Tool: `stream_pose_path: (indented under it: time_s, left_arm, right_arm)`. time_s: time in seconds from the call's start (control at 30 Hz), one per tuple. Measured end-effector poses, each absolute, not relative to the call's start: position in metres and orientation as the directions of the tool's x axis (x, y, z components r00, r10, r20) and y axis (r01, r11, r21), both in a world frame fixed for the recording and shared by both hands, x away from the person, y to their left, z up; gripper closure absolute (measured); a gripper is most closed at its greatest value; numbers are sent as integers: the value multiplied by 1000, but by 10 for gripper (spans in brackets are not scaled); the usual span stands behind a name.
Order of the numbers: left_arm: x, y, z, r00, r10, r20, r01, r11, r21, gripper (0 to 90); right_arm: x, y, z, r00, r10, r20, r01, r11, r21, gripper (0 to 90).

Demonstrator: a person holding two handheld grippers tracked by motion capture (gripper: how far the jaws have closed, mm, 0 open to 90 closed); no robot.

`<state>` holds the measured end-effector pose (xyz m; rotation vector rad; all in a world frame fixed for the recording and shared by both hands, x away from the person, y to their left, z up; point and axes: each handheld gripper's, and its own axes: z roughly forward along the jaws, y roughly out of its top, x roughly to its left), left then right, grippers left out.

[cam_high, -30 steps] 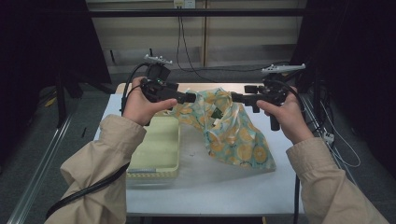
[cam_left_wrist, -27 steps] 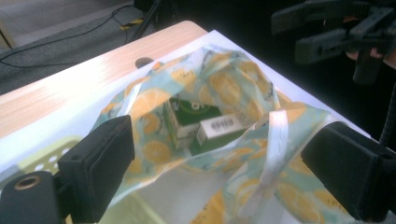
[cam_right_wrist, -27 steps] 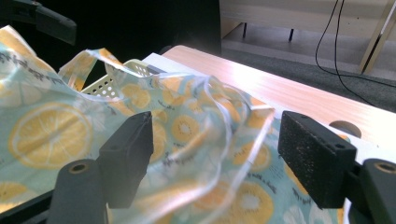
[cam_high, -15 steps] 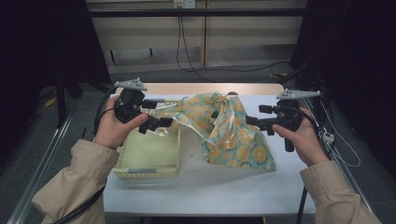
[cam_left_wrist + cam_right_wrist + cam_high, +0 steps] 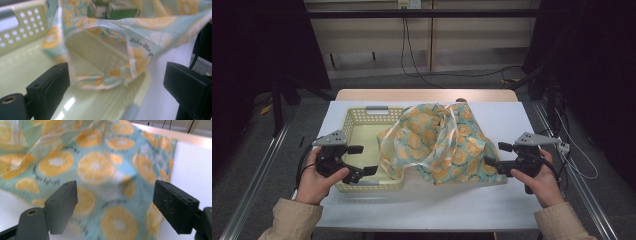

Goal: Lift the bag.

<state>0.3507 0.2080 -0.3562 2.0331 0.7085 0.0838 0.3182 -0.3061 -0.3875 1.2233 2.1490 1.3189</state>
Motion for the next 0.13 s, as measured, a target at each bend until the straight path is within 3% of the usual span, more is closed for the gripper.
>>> stream_pose_path:
  time_s: [0.13]
  left_arm:
    - [346,212,-365,823,522,-225,458,-374,806,66]
  right_arm:
    - [306,-310,-398,-570,812,129,487,207,848,196]
